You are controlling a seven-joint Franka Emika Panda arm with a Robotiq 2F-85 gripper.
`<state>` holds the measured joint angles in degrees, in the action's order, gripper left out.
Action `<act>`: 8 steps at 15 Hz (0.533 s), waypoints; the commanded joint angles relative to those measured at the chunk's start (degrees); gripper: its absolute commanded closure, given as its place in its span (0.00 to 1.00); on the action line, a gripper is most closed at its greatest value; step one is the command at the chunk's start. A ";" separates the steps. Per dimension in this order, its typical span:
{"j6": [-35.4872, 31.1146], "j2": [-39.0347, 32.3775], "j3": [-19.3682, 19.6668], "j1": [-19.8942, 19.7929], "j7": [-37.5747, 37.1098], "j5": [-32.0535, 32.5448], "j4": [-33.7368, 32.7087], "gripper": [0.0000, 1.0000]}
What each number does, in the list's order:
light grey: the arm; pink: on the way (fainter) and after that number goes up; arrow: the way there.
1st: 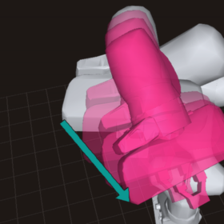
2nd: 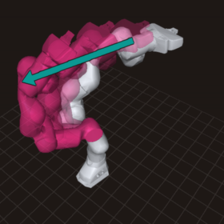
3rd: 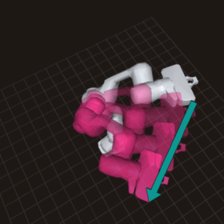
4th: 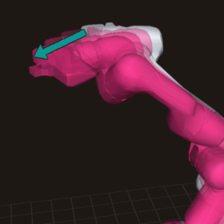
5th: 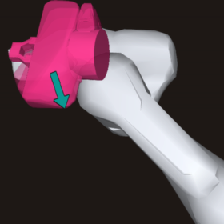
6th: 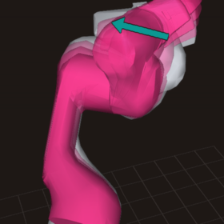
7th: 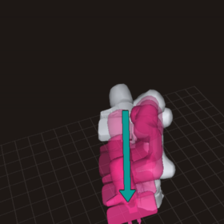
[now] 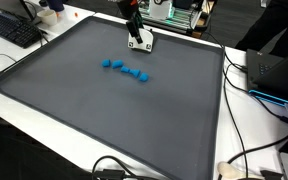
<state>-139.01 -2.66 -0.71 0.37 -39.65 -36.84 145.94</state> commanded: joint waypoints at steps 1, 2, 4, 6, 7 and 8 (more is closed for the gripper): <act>2.13 4.14 0.41 0.10 -3.19 4.14 1.72 0.00; 2.75 5.00 0.38 0.03 -3.75 5.25 1.70 0.00; 4.80 6.61 0.34 -0.17 -6.28 8.75 1.31 0.00; 6.99 8.32 0.17 -0.32 -7.57 11.56 0.59 0.00; 8.27 9.03 0.13 -0.38 -7.37 12.27 -0.22 0.00; 9.39 9.40 -0.02 -0.46 -8.23 13.96 -1.03 0.00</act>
<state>-133.42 3.60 -0.68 0.29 -45.71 -26.86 145.54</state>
